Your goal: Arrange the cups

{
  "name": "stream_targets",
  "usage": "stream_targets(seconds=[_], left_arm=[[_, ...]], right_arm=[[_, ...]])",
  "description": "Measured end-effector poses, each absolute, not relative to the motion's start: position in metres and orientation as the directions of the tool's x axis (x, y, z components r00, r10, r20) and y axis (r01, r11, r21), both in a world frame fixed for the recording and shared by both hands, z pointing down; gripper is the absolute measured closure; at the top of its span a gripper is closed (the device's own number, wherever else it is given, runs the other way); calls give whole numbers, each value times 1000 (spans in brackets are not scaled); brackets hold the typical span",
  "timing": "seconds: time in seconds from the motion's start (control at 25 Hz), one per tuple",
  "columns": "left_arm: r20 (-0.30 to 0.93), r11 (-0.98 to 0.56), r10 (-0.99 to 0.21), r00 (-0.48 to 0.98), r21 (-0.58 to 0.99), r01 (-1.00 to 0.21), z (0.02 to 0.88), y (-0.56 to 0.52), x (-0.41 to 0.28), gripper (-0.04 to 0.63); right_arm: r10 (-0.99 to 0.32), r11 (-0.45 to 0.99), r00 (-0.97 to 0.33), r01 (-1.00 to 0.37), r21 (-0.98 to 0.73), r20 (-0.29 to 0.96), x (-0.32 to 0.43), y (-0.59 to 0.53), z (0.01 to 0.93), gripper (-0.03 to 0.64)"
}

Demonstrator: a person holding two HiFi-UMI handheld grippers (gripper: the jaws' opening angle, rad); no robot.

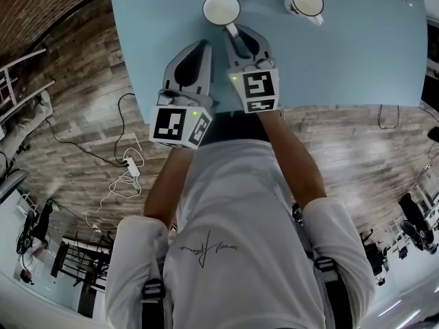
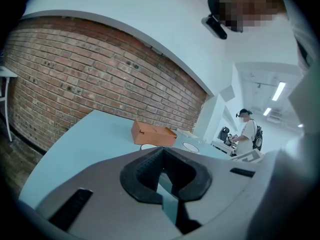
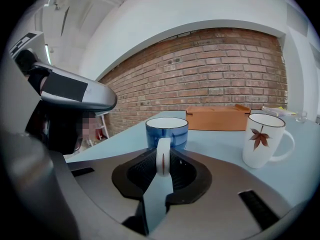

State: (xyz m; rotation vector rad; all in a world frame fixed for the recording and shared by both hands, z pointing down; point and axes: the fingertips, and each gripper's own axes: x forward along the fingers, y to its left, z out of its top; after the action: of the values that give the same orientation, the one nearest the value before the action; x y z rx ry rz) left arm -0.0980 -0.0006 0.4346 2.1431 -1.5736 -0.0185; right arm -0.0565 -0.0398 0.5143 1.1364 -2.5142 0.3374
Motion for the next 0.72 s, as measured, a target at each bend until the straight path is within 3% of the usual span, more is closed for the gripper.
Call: stream_targets(seconds=[0.72], left_arm=[[209,-223,-922,327,403,-887,410,-21,-100,588]], right_arm=[[-680,638,-612,-765,-84,404,-49,-52,486,551]])
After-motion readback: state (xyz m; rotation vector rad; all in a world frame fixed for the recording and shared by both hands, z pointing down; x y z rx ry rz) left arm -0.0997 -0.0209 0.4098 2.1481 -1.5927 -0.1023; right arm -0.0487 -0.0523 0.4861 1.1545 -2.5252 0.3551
